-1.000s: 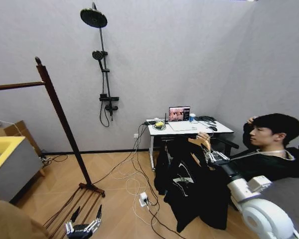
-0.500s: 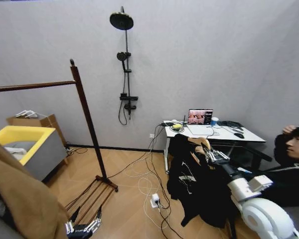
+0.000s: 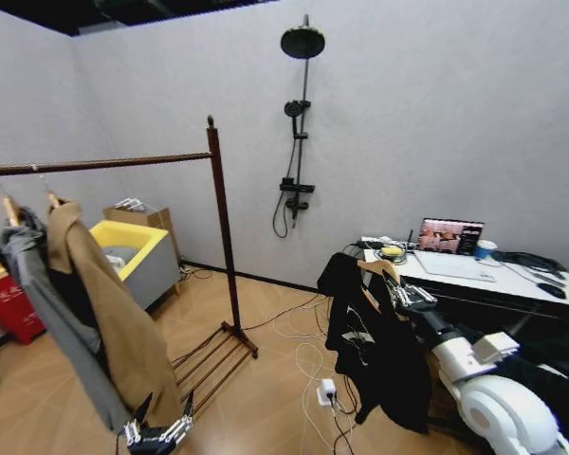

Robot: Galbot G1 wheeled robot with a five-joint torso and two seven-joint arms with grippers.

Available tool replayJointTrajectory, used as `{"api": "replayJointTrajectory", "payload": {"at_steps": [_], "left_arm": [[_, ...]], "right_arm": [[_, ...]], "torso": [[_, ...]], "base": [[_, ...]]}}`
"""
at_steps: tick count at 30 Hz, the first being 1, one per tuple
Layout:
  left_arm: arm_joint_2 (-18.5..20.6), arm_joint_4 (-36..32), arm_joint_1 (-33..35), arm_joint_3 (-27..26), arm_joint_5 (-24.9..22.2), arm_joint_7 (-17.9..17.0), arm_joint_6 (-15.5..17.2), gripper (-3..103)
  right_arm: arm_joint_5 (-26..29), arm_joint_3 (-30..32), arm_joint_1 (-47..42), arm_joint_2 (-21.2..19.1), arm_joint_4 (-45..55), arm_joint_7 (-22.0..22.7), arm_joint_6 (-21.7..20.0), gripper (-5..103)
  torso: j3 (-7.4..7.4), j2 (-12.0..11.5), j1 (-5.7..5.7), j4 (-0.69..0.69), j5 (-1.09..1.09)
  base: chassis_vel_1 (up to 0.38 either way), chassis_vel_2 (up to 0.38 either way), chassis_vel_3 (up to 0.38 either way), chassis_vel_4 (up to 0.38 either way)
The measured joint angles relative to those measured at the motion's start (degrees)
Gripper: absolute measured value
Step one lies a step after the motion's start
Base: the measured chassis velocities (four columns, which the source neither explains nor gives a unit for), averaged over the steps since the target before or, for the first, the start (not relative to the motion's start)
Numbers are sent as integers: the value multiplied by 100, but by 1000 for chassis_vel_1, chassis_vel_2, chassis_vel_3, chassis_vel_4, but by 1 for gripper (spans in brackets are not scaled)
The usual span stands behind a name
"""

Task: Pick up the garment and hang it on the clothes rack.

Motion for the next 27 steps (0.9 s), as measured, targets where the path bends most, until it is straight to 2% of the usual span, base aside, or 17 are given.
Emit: {"api": "replayJointTrajectory", "payload": {"at_steps": [17,22,25,27], "left_arm": [[0,0,0,0,0,0,0,100],[0,0,0,0,0,0,0,100],[0,0,0,-1,0,-1,0,100],[0,0,0,-1,0,-1,0,100]], "right_arm": [[98,-169,398,-185,183,97,-147,10],[161,-404,766,-318,118,143,-223,10],[268,-934,1531,-453,-83,248,-422,10],[299,-1045,1684,-475,-134,276,-462,10]], "torso": [[0,0,0,1,0],[1,0,0,0,-1],[0,0,0,2,-1],[0,0,0,2,-1]], "base": [[129,119,127,121],[111,119,139,123],[61,70,63,74],[45,37,25,51]]}}
